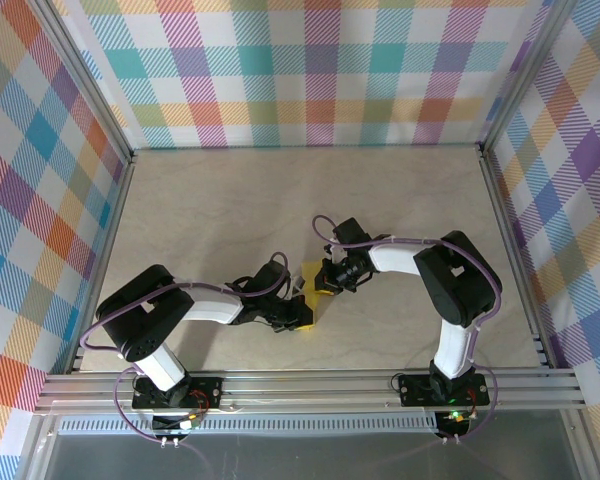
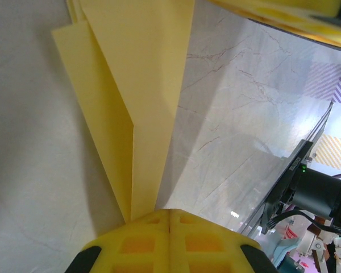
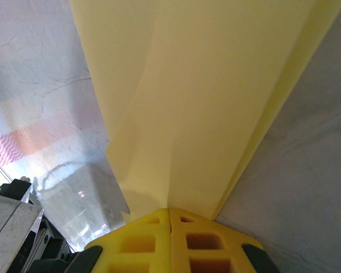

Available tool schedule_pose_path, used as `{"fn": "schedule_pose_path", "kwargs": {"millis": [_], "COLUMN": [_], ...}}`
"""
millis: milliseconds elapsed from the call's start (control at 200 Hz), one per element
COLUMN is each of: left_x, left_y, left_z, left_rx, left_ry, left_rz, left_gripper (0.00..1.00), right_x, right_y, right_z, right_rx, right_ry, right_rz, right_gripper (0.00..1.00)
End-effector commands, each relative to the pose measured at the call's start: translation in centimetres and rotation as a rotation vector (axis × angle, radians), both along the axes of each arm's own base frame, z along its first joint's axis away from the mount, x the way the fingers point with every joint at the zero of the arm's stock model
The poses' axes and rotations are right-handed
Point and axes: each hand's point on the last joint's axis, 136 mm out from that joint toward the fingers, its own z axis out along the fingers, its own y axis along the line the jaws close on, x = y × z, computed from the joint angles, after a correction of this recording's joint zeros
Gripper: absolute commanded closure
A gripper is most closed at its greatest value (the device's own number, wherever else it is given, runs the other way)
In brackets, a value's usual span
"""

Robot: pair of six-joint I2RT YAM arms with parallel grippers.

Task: Fold a paper plane with a square sheet of paper (fold left side to right side)

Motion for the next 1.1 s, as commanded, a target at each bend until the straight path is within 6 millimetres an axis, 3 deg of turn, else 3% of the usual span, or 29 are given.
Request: {"fn": "schedule_pose_path", "kwargs": {"millis": [0, 200, 450, 750, 1095], "left_x": [-1.6, -2.3, -2.5, -2.8, -3.4], "left_y": [1.6, 2.4, 2.6, 2.8, 2.9], "left_z": [-2.1, -3.0, -3.4, -3.6, -3.0], "left_rx": [0.081, 0.108, 0.108, 0.12, 0.12], "left_ry": [0.039, 0.046, 0.052, 0.052, 0.049], "left_rz": [-0.008, -0.005, -0.002, -0.006, -0.02], "left_gripper": [1.0, 1.0, 1.0, 1.0, 1.0], "right_x": [-1.2, 0.0, 1.8, 2.2, 0.5], "right_y": [-1.4, 0.2, 1.2, -0.4, -3.0], "right_z": [-1.2, 1.2, 1.8, -0.9, -4.0], "right_rx": [-0.065, 0.049, 0.086, -0.019, -0.19], "right_ry": [0.02, -0.05, -0.096, -0.064, 0.031], "right_rz": [-0.016, -0.027, -0.023, -0.031, -0.028], "right_gripper": [1.0, 1.0, 1.0, 1.0, 1.0]}}
